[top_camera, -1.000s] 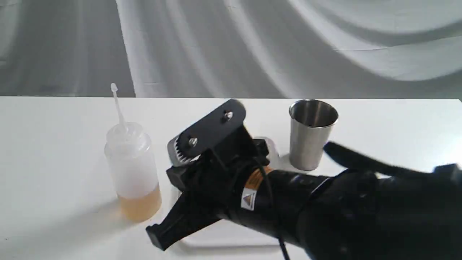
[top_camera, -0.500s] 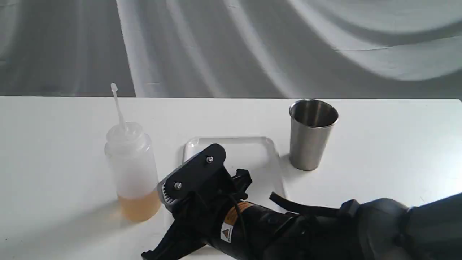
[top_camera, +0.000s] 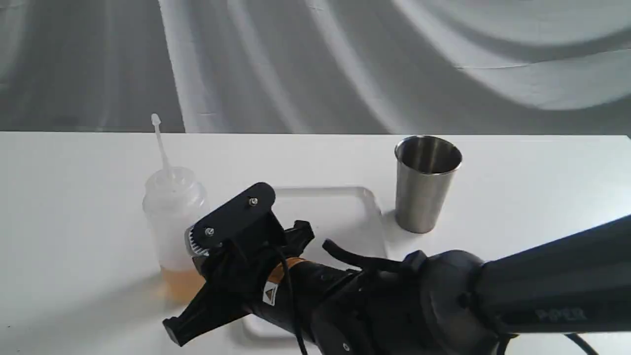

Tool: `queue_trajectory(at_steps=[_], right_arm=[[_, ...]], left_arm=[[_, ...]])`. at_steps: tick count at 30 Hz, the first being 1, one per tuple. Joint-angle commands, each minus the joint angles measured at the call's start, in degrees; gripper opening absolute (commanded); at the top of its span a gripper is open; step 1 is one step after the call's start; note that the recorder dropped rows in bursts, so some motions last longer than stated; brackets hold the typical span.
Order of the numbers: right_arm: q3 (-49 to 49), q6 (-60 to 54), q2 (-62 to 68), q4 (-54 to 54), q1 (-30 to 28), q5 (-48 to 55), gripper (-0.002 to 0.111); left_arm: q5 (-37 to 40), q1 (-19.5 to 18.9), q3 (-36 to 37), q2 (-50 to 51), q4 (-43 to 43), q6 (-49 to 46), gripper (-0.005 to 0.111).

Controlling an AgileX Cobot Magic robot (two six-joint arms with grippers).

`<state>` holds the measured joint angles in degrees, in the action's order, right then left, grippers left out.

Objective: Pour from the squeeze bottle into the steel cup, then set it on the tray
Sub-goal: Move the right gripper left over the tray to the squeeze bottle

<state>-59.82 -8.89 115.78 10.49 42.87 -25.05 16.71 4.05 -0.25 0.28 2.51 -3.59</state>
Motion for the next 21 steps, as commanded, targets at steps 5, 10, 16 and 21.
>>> queue_trajectory(at_steps=[5, 10, 16, 21], right_arm=[[-0.3, 0.2, -0.1, 1.1, 0.0, 0.7, 0.054], [-0.3, 0.4, -0.1, 2.4, 0.0, 0.7, 0.084], [-0.3, 0.4, -0.1, 3.1, 0.0, 0.3, 0.087], [-0.3, 0.4, 1.8, 4.8, 0.0, -1.3, 0.087]], left_arm=[[-0.4, 0.2, 0.3, -0.3, 0.0, 0.1, 0.008], [-0.4, 0.2, 0.3, -0.3, 0.0, 0.1, 0.008], [-0.4, 0.2, 0.3, -0.3, 0.0, 0.1, 0.008], [-0.4, 0.2, 0.3, -0.3, 0.0, 0.1, 0.008]])
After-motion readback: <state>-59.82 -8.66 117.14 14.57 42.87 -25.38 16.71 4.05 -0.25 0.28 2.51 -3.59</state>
